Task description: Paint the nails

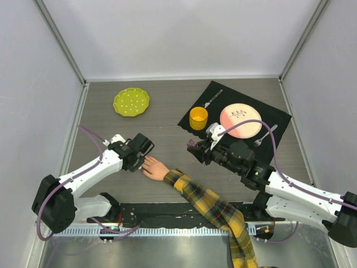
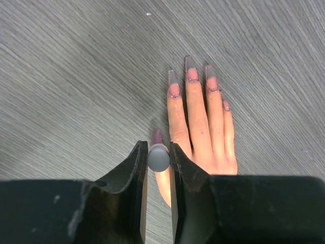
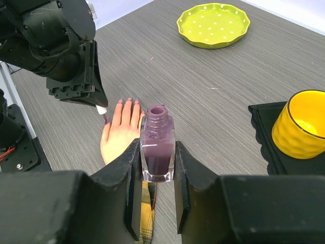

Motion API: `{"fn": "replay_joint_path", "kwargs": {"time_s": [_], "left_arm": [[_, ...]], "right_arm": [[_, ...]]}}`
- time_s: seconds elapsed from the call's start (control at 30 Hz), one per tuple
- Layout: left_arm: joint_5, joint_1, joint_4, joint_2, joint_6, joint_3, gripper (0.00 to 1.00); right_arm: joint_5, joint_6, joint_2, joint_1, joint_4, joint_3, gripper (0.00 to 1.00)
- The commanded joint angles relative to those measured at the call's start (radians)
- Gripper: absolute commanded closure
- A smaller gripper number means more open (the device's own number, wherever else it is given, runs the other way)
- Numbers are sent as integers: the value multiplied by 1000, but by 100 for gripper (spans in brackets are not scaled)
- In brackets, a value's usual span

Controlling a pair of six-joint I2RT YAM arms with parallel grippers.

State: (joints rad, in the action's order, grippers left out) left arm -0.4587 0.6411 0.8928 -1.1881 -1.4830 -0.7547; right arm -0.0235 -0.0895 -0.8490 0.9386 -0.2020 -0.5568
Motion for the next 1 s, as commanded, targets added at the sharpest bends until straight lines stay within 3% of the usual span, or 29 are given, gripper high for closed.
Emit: {"fn": "replay_joint_path", "kwargs": {"time_s": [0.0, 0.97], "left_arm": [[-11, -4, -29, -13, 3, 3, 100], [-35, -4, -35, -19, -14, 23, 100]], "right_arm": [[7, -13, 13, -4, -56, -11, 99], [7, -15, 10, -4, -56, -11, 99]]}}
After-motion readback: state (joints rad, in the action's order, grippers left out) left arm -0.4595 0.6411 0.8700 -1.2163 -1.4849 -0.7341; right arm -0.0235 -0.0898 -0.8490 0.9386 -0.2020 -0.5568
